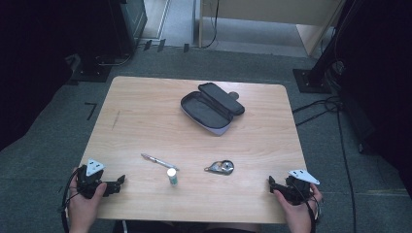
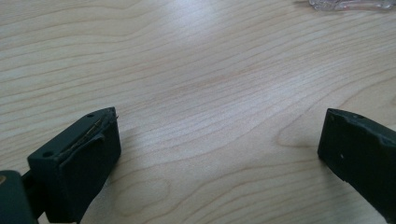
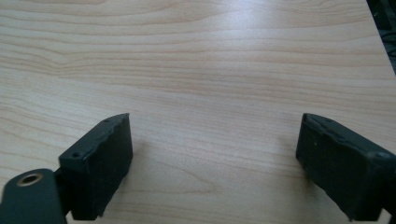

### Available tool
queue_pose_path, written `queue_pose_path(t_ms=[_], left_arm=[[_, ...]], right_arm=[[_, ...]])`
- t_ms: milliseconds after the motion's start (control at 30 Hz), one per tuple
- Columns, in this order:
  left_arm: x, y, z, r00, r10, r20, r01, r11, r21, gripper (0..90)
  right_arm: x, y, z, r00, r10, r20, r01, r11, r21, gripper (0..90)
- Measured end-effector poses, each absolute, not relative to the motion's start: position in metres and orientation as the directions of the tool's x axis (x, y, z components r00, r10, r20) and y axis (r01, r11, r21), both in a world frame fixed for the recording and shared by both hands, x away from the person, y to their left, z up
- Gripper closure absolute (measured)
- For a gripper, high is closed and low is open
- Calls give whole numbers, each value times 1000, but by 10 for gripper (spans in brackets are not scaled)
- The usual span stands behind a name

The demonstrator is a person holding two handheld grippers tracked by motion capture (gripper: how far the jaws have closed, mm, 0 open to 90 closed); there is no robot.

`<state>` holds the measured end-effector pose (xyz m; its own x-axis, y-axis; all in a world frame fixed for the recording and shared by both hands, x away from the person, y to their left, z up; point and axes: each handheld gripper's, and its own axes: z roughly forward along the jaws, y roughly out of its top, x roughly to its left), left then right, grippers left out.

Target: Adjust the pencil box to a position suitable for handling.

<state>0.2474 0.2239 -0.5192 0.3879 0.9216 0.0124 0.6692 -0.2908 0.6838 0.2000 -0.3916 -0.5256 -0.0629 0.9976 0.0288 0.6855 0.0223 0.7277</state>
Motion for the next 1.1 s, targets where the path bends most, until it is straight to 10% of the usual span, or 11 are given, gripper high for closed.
queue_pose_path(t_ms=[133, 333, 1100], left_arm=[[247, 224, -519, 388, 922, 12, 669, -291, 684, 0], [247, 224, -519, 388, 922, 13, 669, -291, 684, 0], [247, 224, -519, 391, 920, 13, 669, -294, 683, 0]], right_arm=[[194, -392, -524, -40, 998, 46, 651, -9, 759, 407], [196, -377, -509, -16, 997, 78, 625, -51, 779, 532], [281, -296, -463, -103, 977, 187, 570, -96, 816, 573]])
